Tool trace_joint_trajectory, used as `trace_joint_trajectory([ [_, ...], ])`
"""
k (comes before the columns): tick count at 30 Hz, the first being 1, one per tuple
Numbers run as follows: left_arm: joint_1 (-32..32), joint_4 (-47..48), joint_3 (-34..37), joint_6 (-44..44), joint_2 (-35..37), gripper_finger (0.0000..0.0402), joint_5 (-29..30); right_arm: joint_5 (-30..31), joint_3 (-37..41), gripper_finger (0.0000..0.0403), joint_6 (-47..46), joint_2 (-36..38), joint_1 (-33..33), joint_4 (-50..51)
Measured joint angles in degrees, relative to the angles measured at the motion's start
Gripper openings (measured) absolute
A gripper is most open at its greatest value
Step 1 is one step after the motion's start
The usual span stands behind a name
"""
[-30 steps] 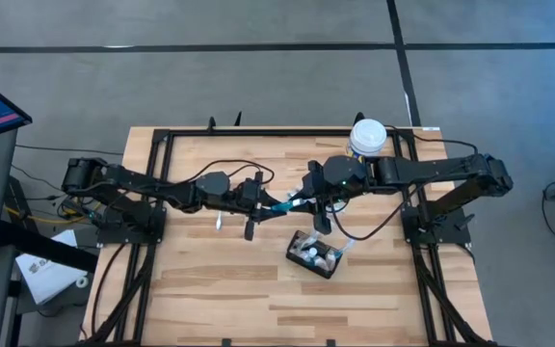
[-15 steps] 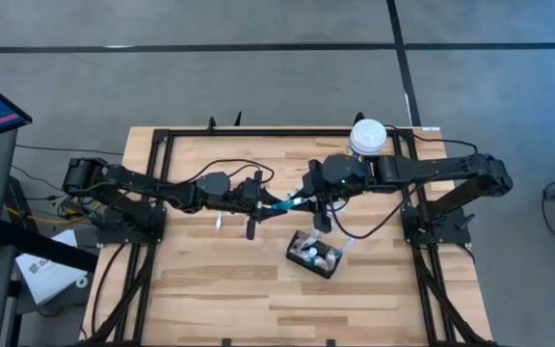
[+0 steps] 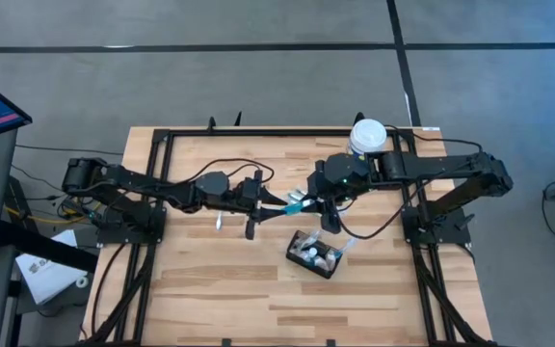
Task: Pick & Place toothbrushing station
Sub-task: Put the blue mouthwash into the mesh organizer
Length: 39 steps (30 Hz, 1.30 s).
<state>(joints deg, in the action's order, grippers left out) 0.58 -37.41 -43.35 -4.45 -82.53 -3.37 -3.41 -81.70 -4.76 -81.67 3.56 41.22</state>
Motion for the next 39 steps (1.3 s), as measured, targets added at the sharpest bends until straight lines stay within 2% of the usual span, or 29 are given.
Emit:
trace_joint_trajectory([
  [15, 0.0, 0.0, 0.0, -0.2, 0.0, 0.0101, 0.5, 0.2, -0.8, 0.0084, -2.7, 0.0, 0.2, 8.5],
  [26, 0.0, 0.6, 0.0, -0.3, 0.0, 0.01, 0.4, 3.5, -5.9, 0.0084, -8.6, -0.1, 2.2, 21.9],
  [39, 0.0, 0.6, 0.0, -0.3, 0.0, 0.01, 0.4, 4.9, -6.0, 0.0084, -16.1, -0.2, 5.2, 28.9],
])
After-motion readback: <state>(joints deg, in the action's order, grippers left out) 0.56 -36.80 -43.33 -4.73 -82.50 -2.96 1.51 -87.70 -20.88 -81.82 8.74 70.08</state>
